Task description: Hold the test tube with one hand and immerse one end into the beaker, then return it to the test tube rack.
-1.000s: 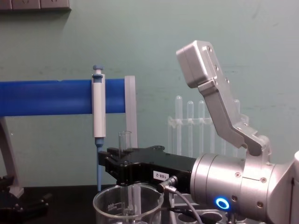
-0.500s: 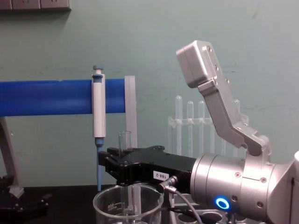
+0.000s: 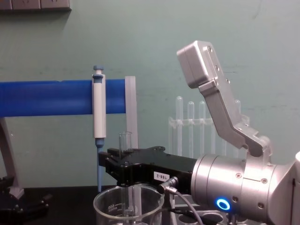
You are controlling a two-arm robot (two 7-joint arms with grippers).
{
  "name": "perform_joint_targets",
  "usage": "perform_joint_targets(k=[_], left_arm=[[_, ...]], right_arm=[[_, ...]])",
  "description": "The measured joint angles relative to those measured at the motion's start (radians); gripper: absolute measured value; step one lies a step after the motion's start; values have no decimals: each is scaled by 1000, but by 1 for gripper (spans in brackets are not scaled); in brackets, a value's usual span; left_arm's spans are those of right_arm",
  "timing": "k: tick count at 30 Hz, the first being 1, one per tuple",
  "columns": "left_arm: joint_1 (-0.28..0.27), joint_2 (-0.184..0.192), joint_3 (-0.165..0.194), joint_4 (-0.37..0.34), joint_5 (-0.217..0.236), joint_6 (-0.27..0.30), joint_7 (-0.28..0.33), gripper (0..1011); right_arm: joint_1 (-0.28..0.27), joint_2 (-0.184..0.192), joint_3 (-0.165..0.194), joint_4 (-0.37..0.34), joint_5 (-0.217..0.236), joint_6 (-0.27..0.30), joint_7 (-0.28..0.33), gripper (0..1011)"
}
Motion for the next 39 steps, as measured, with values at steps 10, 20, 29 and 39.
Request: perform_joint_targets(k=[10, 20, 29, 39], left_arm=[[0, 0, 0, 0, 0, 0, 0, 1000], [0, 0, 0, 0, 0, 0, 0, 1000], [0, 0, 0, 0, 0, 0, 0, 1000], [0, 0, 0, 0, 0, 0, 0, 1000]], right_arm=[[0, 0, 0, 0, 0, 0, 0, 151], [0, 0, 0, 0, 0, 0, 0, 151], [0, 0, 0, 0, 0, 0, 0, 151], [0, 0, 0, 0, 0, 0, 0, 151]])
